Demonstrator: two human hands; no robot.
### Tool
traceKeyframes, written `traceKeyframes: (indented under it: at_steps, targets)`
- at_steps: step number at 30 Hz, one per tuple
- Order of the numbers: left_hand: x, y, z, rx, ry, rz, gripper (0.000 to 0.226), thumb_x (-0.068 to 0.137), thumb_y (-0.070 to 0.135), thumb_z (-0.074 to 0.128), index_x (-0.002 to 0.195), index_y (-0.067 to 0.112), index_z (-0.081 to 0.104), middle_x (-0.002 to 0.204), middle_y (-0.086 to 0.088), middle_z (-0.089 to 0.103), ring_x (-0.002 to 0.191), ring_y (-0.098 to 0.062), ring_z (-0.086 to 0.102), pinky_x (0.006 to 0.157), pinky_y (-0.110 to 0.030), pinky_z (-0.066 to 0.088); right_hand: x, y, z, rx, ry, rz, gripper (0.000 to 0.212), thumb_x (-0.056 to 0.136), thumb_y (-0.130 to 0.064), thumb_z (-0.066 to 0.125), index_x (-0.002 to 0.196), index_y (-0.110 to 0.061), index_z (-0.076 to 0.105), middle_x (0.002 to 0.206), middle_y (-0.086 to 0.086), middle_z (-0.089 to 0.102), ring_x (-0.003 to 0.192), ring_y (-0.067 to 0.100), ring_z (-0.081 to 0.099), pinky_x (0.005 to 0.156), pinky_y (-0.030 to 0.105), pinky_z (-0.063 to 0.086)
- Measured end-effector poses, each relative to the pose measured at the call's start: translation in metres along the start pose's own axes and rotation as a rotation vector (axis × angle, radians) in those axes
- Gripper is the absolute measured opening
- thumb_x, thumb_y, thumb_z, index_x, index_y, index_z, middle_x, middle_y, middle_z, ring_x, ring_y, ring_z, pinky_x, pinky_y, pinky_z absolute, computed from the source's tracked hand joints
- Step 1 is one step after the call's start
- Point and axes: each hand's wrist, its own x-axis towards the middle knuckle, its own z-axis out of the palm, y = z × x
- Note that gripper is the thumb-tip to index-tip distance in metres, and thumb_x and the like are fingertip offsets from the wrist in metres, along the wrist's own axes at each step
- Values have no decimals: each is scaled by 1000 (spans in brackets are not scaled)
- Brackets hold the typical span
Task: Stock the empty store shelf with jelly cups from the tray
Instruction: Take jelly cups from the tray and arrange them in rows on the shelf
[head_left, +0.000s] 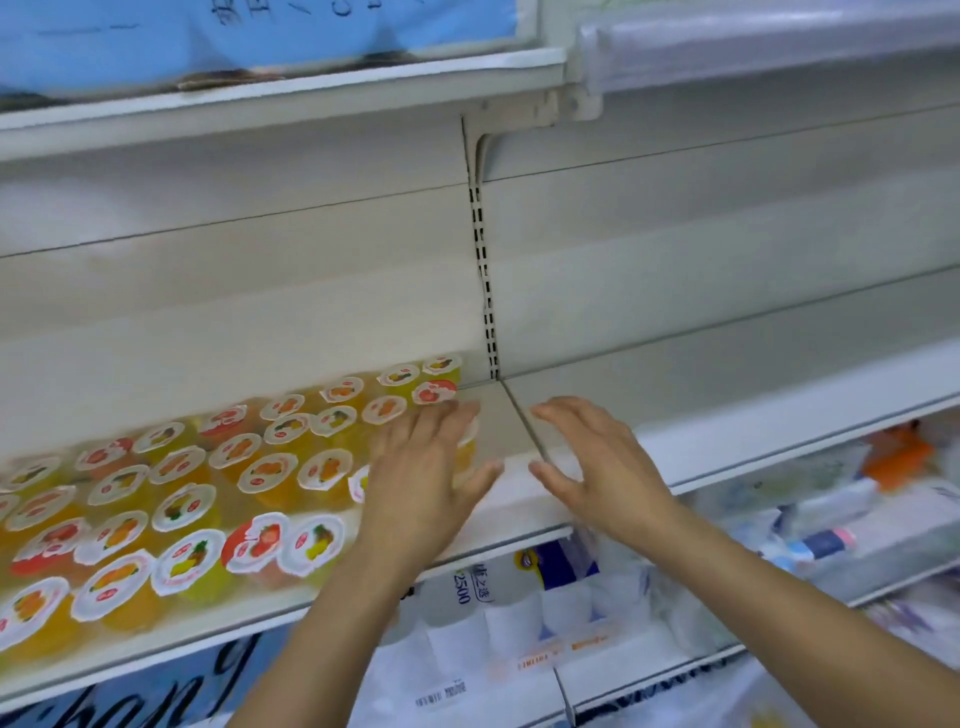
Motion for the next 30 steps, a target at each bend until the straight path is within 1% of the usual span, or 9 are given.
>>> traceKeyframes:
  at_steps: [3,6,9,13,15,17,21,23,30]
  targets:
    - [-17,42,19,-92,76,140,55,86,53,47,132,23,53,127,1,56,116,-21,48,97,-32,33,-52,25,-21,-140,181,-46,46,85,-42,47,125,-21,53,126,4,59,114,21,54,95,38,44]
    - [-32,89,40,-150,37,206,53,85,49,47,131,24,51,121,2,59,106,-20,55,88,-34,45,-104,53,-39,-242,198,-31,44,84,-37,50,124,-19,56,122,4,60,108,21,57,85,37,50]
    - [-48,133,67,-180,-97,228,54,85,50,47,132,22,51,115,2,61,98,-21,60,76,-34,49,-156,82,-53,-273,138,56,44,83,-34,51,122,-17,59,119,4,61,102,25,62,75,36,53]
    - [-82,198,116,-221,-294,291,60,83,53,43,132,19,52,110,-1,63,93,-25,63,69,-35,51,-241,130,-68,-282,-5,252,44,84,-36,48,123,-19,56,116,2,61,98,26,63,71,37,53]
    - [-102,229,138,-259,-430,286,64,85,57,37,139,22,46,119,-1,61,105,-26,59,80,-38,48,-289,154,-70,-252,-48,386,43,82,-33,55,123,-21,55,113,1,62,95,27,64,70,36,54]
    - [-123,257,162,-301,-539,273,59,91,54,44,143,27,39,127,2,56,114,-23,53,90,-36,43,-333,174,-70,-215,-101,499,44,82,-28,62,124,-21,55,112,2,62,95,28,64,71,37,53]
    - [-170,298,217,-369,-745,256,60,93,50,51,147,31,31,134,4,52,121,-18,49,97,-34,42,-415,204,-58,-175,-303,756,49,92,-33,55,140,-28,44,134,-3,52,121,22,52,94,34,42]
    - [-195,312,247,-401,-851,209,60,93,49,52,147,31,31,134,4,52,121,-17,50,98,-36,43,-450,217,-44,-145,-415,838,48,93,-36,52,140,-31,42,137,-4,51,122,20,51,95,34,43]
    - [-272,341,351,-440,-1184,72,58,91,42,59,143,28,37,135,0,50,122,-16,51,101,-34,43,-530,246,41,-78,-820,839,51,91,-26,53,140,-26,37,137,0,46,121,21,47,93,31,41]
